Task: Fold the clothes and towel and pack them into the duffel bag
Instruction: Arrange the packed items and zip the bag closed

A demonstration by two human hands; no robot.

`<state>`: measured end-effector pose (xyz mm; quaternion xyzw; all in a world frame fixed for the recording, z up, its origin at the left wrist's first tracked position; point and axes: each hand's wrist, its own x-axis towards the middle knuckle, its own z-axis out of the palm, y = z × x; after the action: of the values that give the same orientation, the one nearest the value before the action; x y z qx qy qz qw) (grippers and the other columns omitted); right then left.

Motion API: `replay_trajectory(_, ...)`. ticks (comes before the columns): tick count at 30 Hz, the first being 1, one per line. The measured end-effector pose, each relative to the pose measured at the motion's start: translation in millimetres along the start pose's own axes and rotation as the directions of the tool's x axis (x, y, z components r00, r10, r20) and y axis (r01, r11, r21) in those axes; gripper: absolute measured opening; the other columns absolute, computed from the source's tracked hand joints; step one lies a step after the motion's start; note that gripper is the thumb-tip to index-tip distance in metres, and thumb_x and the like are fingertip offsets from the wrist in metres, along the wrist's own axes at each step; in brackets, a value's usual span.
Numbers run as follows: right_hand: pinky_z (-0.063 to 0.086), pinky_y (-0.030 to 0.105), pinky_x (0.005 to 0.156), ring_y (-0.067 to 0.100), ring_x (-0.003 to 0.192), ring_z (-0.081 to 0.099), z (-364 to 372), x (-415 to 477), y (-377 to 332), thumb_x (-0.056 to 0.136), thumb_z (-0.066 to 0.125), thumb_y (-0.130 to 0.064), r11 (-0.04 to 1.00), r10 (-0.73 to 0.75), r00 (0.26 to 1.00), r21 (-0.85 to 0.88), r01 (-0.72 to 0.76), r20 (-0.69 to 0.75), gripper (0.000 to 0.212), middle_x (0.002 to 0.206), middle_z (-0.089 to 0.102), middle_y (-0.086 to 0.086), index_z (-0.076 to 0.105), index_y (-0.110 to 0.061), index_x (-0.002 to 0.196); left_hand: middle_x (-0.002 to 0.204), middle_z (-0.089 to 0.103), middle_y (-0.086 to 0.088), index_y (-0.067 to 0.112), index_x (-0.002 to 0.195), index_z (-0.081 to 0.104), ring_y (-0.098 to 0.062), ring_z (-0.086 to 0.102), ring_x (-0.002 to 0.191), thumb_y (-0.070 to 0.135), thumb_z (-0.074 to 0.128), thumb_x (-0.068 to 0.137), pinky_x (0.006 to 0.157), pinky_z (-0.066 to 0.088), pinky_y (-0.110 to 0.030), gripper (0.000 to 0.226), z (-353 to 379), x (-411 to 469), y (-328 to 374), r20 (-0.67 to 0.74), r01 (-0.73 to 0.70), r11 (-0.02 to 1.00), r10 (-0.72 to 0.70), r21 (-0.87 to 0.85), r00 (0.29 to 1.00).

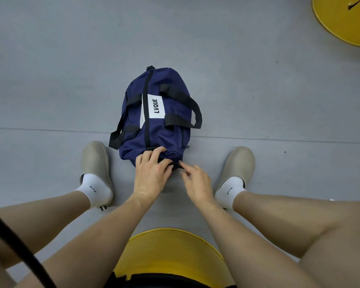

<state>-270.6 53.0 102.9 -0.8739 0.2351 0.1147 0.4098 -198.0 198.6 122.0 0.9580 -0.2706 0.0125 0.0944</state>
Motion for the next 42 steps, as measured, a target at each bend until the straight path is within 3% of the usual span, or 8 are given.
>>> replay_trajectory(3,0.049,0.036,0.079,0.024,0.09,0.063,12.3,4.2,-8.4,0.099,0.057,-0.034,0.994,-0.06,0.998,-0.091,0.059,-0.008,0.042,0.101,0.058,0.0,0.054,-0.035,0.141,0.133,0.057,0.0,0.024,0.1,0.076,-0.027,0.05,0.108,0.032,0.069,0.091,0.093,0.037,-0.041,0.015,-1.0,-4.5,-0.8,-0.011,0.018,0.999,-0.018,-0.034,1.0)
replay_trajectory(10,0.042,0.033,0.073,0.029,0.096,0.058,37.5,18.2,-29.0,0.096,0.058,-0.015,0.986,-0.114,0.989,-0.133,0.101,-0.097,0.023,0.104,0.061,0.008,0.064,-0.015,0.118,0.132,0.058,0.002,0.026,0.102,0.077,-0.026,0.05,0.109,0.033,0.068,0.09,0.095,0.038,-0.042,0.016,-6.8,-6.5,-5.3,0.028,0.079,0.996,-0.077,-0.04,0.997)
replay_trajectory(17,0.04,0.036,0.061,0.027,0.085,0.055,44.9,19.6,-31.8,0.093,0.062,-0.023,0.986,-0.107,0.973,-0.149,0.077,-0.206,0.01,0.093,0.057,0.004,0.066,-0.017,0.1,0.125,0.06,0.002,0.018,0.09,0.072,-0.025,0.048,0.106,0.027,0.07,0.084,0.09,0.04,-0.044,0.011,-6.8,0.6,-1.5,0.006,0.284,0.957,-0.284,-0.054,0.959)
replay_trajectory(28,0.045,0.037,0.068,0.025,0.093,0.055,39.1,16.6,-22.9,0.095,0.062,-0.027,0.993,-0.061,0.972,-0.113,0.036,-0.227,0.012,0.096,0.058,0.001,0.066,-0.024,0.106,0.129,0.059,0.002,0.016,0.091,0.069,-0.025,0.049,0.11,0.02,0.071,0.084,0.092,0.037,-0.042,0.009,-13.8,-19.2,-3.3,-0.063,0.274,0.959,-0.279,-0.076,0.958)
replay_trajectory(36,0.04,0.032,0.066,0.026,0.093,0.059,33.9,26.5,-21.7,0.097,0.059,-0.03,0.997,0.041,0.981,-0.052,-0.052,-0.191,0.014,0.096,0.064,0.0,0.066,-0.028,0.109,0.14,0.051,-0.002,0.018,0.089,0.07,-0.03,0.045,0.108,0.023,0.071,0.087,0.081,0.04,-0.044,0.005,-22.2,-24.4,-21.6,-0.026,0.227,0.973,-0.226,0.049,0.974)
replay_trajectory(40,0.038,0.031,0.068,0.025,0.098,0.06,21.9,29.5,-20.8,0.099,0.056,-0.03,0.99,0.0,0.987,-0.141,-0.023,-0.161,0.017,0.103,0.065,0.0,0.065,-0.025,0.114,0.142,0.049,-0.006,0.019,0.087,0.072,-0.034,0.045,0.111,0.025,0.073,0.086,0.082,0.042,-0.046,0.006,-29.0,-10.5,-38.2,0.032,0.186,0.978,-0.19,0.093,0.981)
replay_trajectory(42,0.042,0.033,0.069,0.025,0.095,0.06,21.9,22.8,-26.4,0.099,0.057,-0.028,0.977,-0.129,0.978,-0.189,0.098,-0.161,0.018,0.104,0.062,0.001,0.064,-0.023,0.115,0.143,0.049,-0.005,0.019,0.086,0.072,-0.033,0.044,0.112,0.025,0.073,0.087,0.083,0.042,-0.047,0.006,-30.7,-10.2,-37.0,0.036,0.212,0.975,-0.214,0.068,0.976)
